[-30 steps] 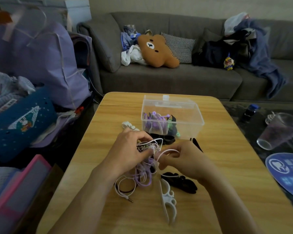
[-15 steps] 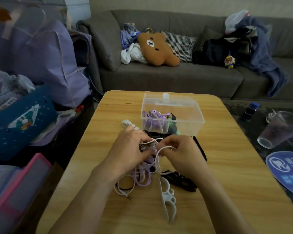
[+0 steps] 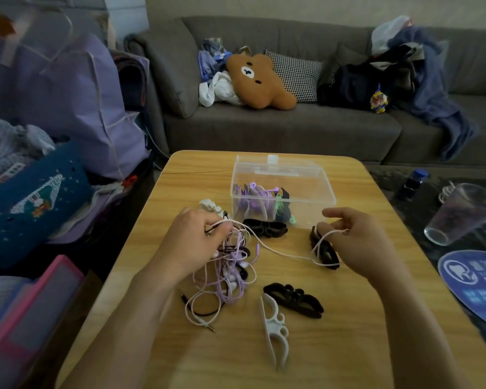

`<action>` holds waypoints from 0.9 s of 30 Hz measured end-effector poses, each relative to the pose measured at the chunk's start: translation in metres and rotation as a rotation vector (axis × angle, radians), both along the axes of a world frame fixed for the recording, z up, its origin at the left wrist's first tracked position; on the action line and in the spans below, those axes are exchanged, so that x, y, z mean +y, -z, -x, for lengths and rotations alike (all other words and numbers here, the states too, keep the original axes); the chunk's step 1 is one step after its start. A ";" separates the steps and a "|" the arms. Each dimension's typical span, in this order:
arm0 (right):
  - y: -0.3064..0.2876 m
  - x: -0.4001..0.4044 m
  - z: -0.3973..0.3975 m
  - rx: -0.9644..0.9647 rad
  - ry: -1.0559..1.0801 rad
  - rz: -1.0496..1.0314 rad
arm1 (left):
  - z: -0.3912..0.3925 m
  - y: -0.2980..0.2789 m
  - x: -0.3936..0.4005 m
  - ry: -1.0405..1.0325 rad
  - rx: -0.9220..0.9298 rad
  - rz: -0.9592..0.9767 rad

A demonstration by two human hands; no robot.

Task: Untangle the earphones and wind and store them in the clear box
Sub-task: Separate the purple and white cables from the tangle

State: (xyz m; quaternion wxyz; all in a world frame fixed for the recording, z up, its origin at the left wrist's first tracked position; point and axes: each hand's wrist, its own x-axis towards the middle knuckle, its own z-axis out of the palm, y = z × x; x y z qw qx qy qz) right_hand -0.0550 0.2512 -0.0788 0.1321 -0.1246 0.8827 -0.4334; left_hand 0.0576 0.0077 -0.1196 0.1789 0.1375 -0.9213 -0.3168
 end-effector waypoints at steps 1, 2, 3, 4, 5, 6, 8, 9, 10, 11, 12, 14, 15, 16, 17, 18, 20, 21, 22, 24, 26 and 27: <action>-0.002 0.003 0.001 -0.038 -0.054 -0.061 | 0.000 0.001 -0.002 -0.013 0.029 -0.013; -0.005 0.005 0.000 -0.058 -0.119 -0.155 | 0.001 0.001 -0.004 -0.037 0.062 -0.022; -0.010 0.008 -0.001 -0.039 -0.174 -0.298 | 0.000 0.001 -0.005 -0.063 0.091 -0.025; -0.014 0.011 -0.003 0.006 -0.198 -0.452 | 0.000 -0.001 -0.006 -0.089 0.125 -0.019; -0.017 0.014 -0.004 0.068 -0.178 -0.567 | -0.001 -0.001 -0.008 -0.114 0.162 -0.016; -0.023 0.015 -0.007 0.130 -0.147 -0.624 | -0.001 -0.003 -0.008 -0.131 0.201 -0.025; -0.032 0.012 -0.015 0.245 -0.134 -0.554 | -0.003 -0.008 -0.005 -0.147 0.270 -0.100; -0.033 0.006 -0.021 0.295 -0.140 -0.410 | -0.005 -0.014 -0.001 -0.128 0.296 -0.146; -0.031 -0.003 -0.027 0.347 -0.134 -0.207 | -0.007 -0.018 0.003 -0.087 0.307 -0.191; -0.027 -0.013 -0.033 0.398 -0.113 0.020 | -0.009 -0.024 0.009 -0.023 0.298 -0.242; -0.021 -0.023 -0.038 0.435 -0.116 0.187 | -0.011 -0.029 0.015 0.058 0.263 -0.302; -0.010 -0.042 -0.049 0.417 -0.285 0.269 | -0.016 -0.035 0.025 0.217 0.151 -0.383; -0.004 -0.048 -0.053 0.384 -0.397 0.255 | -0.018 -0.035 0.029 0.273 0.119 -0.401; 0.003 -0.052 -0.053 0.351 -0.466 0.242 | -0.019 -0.034 0.030 0.301 0.116 -0.413; 0.007 -0.054 -0.053 0.330 -0.490 0.234 | -0.019 -0.031 0.030 0.306 0.129 -0.415; 0.012 -0.054 -0.051 0.335 -0.492 0.226 | -0.020 -0.028 0.028 0.290 0.141 -0.405; 0.012 -0.054 -0.047 0.386 -0.450 0.212 | -0.020 -0.023 0.025 0.239 0.130 -0.370; 0.011 -0.053 -0.046 0.379 -0.416 0.251 | -0.020 -0.020 0.023 0.207 0.112 -0.342; 0.008 -0.051 -0.045 0.357 -0.368 0.328 | -0.019 -0.016 0.021 0.175 0.101 -0.295; -0.001 -0.044 -0.042 0.362 -0.228 0.498 | -0.018 -0.011 0.017 0.125 0.103 -0.215; -0.007 -0.036 -0.037 0.412 -0.108 0.586 | -0.014 -0.008 0.015 0.105 0.122 -0.198; -0.010 -0.032 -0.036 0.441 -0.073 0.617 | -0.011 -0.007 0.015 0.100 0.143 -0.162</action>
